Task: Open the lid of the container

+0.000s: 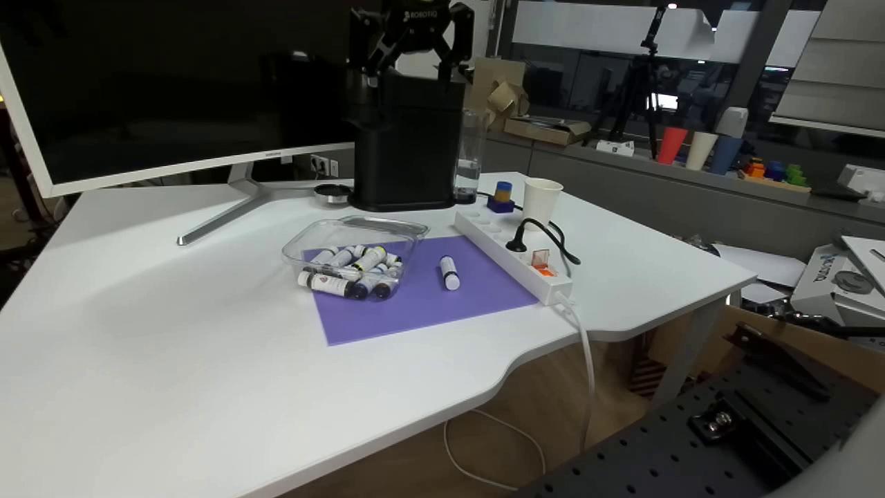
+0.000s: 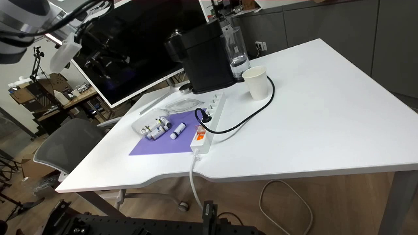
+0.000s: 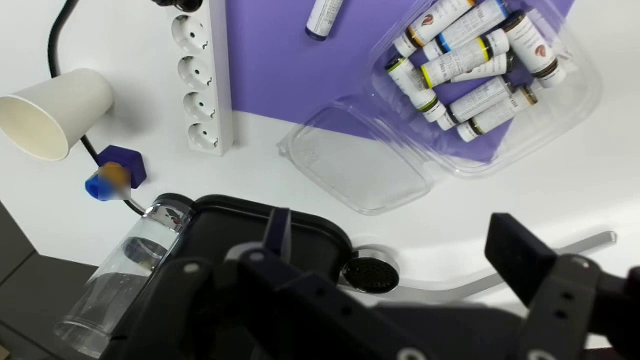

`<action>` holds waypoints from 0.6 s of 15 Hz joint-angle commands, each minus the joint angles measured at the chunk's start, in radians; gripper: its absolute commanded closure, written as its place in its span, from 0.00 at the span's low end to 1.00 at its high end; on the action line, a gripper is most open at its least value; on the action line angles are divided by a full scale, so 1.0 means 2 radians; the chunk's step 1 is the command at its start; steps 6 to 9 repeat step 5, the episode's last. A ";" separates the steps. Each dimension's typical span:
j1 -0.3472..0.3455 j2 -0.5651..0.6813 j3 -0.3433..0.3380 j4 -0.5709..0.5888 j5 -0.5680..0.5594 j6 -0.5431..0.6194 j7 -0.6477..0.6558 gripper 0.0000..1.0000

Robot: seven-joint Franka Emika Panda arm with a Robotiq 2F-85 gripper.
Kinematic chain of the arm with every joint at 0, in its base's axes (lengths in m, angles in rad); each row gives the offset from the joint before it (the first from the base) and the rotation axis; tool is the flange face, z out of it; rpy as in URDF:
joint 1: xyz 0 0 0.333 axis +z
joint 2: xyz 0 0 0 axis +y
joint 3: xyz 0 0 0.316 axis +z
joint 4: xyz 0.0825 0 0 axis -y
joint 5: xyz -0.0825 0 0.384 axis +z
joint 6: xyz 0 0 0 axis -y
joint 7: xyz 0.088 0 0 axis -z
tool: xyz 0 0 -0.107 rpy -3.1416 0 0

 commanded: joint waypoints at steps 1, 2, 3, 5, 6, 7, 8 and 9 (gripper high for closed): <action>0.003 -0.061 0.017 -0.022 0.051 -0.046 -0.050 0.00; 0.003 -0.073 0.022 -0.024 0.058 -0.058 -0.058 0.00; 0.003 -0.085 0.027 -0.026 0.062 -0.069 -0.064 0.00; 0.002 -0.104 0.036 -0.029 0.069 -0.090 -0.074 0.00; 0.002 -0.104 0.036 -0.029 0.069 -0.090 -0.074 0.00; 0.002 -0.104 0.036 -0.029 0.069 -0.090 -0.074 0.00; 0.002 -0.104 0.036 -0.029 0.069 -0.090 -0.074 0.00; 0.002 -0.104 0.036 -0.029 0.069 -0.090 -0.074 0.00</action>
